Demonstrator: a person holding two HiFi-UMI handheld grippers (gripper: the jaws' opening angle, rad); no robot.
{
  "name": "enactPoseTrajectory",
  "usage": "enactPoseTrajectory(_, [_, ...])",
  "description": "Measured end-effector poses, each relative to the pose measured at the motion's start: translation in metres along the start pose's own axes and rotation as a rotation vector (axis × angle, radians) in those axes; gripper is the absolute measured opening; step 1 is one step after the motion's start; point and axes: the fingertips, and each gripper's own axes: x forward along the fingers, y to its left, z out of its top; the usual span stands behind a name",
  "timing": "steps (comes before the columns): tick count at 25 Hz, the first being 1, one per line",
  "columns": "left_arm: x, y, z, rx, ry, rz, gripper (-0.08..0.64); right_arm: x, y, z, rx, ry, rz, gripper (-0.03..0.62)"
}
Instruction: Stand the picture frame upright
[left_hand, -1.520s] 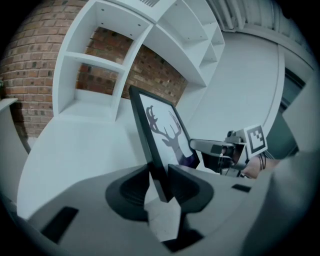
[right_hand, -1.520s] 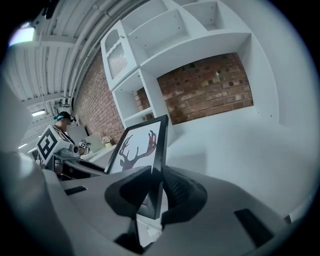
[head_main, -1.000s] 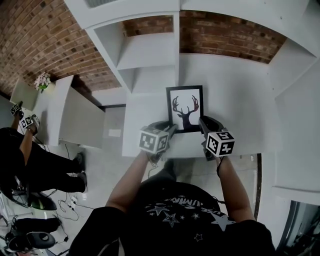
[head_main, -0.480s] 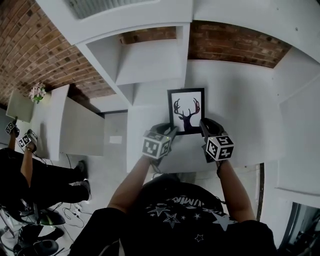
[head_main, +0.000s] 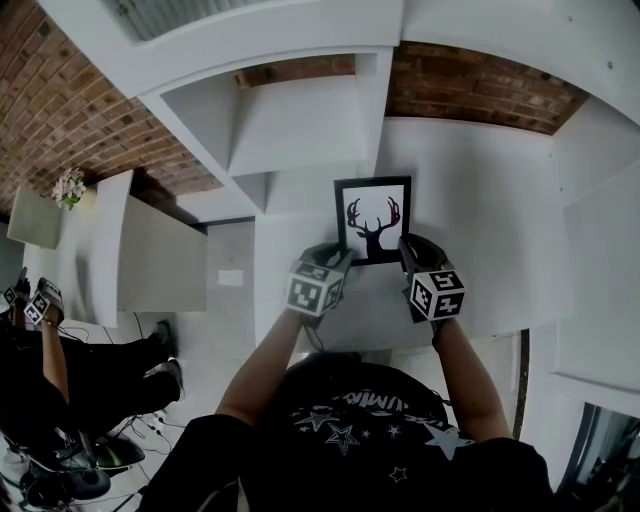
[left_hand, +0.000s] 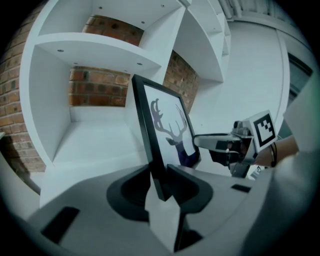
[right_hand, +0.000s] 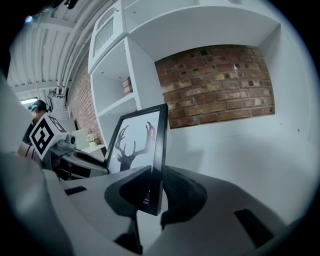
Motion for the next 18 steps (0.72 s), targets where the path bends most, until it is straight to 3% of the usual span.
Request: enactPoseTrajectory(18, [0.027, 0.045, 0.013, 0.104, 0.005, 0.086, 0.097, 0.046, -0.007, -0.002, -0.011, 0.051, -0.04, 0.072])
